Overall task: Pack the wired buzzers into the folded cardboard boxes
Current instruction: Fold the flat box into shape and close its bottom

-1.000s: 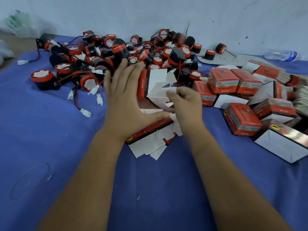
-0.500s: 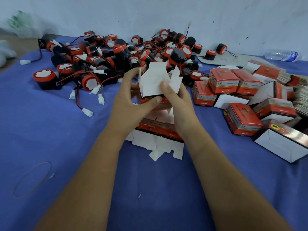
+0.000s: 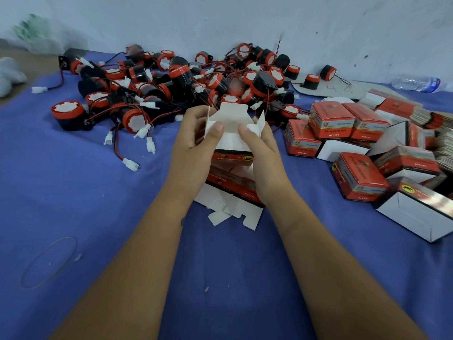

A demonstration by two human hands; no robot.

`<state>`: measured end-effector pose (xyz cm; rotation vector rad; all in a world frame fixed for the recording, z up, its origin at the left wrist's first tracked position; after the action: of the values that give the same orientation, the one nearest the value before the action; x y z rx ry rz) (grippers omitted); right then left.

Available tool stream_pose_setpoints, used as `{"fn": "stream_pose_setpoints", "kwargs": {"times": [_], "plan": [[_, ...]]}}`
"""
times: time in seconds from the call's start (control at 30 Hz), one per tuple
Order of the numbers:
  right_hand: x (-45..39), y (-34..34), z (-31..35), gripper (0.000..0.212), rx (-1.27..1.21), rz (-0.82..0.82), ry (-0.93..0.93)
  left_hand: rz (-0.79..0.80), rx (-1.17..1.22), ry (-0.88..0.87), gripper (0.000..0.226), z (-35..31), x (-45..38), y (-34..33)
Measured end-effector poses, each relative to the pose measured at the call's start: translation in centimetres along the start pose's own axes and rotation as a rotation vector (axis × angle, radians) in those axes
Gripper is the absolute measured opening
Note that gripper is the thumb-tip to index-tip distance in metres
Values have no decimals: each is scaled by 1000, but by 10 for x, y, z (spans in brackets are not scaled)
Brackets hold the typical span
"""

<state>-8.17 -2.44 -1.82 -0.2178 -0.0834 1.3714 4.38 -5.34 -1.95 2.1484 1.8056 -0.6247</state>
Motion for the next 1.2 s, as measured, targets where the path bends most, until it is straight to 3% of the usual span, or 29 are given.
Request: {"fn": "stream_pose_setpoints", "kwargs": {"times": [0.2, 0.3, 0.47, 0.7, 0.77, 0.83, 1.03, 1.2], "plan": [[-4, 6, -2, 30, 8, -81, -49, 55, 27, 17, 23, -2, 1, -5], [-7, 11, -4, 30, -78, -129, -133, 82, 174, 125, 40, -4, 0, -9], [-7, 7, -1, 31, -22, -138, -108, 46, 90, 90, 25, -6, 4, -10], [-4, 0, -3, 20, -96, -102, -130, 40, 69, 125, 45, 0, 2, -13], [-4, 1, -4, 44, -189, -20, -174, 14, 67, 116, 49, 0, 0, -11], [-5, 2, -3, 52, -239, 35, -179, -4, 70, 107, 50, 2, -1, -9], [-6, -1, -3, 28, -113, 88, -135, 4, 71, 118, 46, 4, -1, -8], [-4, -2, -1, 31, -132, 40, -33, 4, 112, 142, 32, 5, 1, -7]]}}
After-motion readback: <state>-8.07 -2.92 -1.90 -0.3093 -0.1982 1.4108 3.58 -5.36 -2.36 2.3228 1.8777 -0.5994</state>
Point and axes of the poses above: each hand's wrist, its own x-axis away from the middle knuckle, its own y-axis out of the back of the hand, z = x × y, the point moved 3 cm from there along -x, towards the middle knuckle, and after that the axes turned 5 degrees about -y, right-handed, at the moved point
